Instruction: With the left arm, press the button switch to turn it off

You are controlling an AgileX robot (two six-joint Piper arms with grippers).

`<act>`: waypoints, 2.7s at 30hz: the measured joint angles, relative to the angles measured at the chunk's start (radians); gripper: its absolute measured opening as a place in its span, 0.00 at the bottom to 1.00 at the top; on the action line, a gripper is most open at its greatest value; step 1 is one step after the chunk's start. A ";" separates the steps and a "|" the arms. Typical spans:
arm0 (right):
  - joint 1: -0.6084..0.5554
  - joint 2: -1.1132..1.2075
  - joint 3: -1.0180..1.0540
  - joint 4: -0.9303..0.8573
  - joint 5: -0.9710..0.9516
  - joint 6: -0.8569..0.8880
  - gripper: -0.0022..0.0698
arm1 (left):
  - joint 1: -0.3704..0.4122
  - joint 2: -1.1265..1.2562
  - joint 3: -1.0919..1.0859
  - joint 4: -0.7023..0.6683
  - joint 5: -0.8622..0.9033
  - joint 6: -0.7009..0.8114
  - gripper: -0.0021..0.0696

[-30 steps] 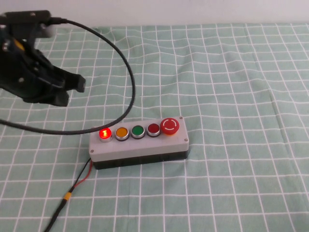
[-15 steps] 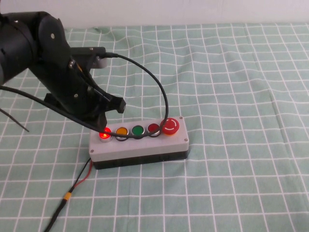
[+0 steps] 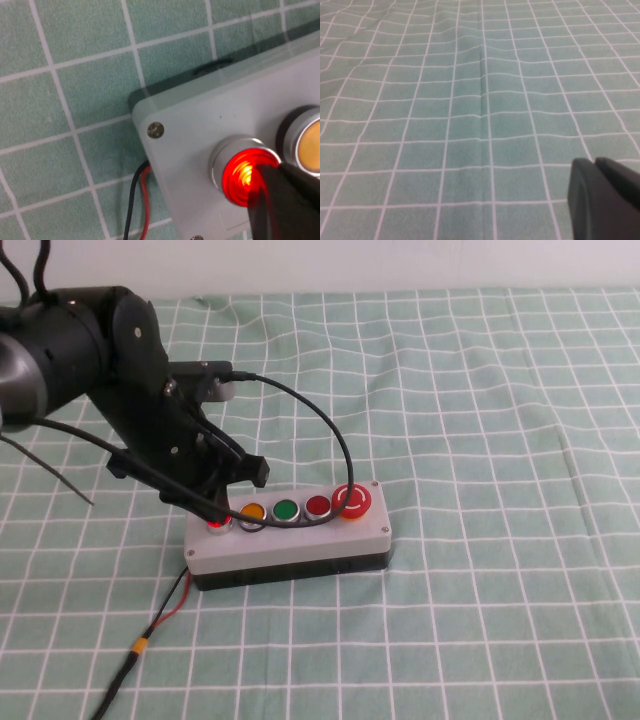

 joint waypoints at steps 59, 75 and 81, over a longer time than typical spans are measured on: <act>0.000 0.000 0.000 0.000 0.000 0.000 0.01 | 0.000 -1.385 0.560 0.200 0.192 -0.247 0.03; 0.000 0.000 0.000 0.000 0.000 0.000 0.01 | 0.000 -1.385 0.606 0.352 -0.196 -0.252 0.03; 0.000 0.000 0.000 0.000 0.000 0.000 0.01 | 0.000 -1.385 0.771 0.416 -0.542 -0.252 0.03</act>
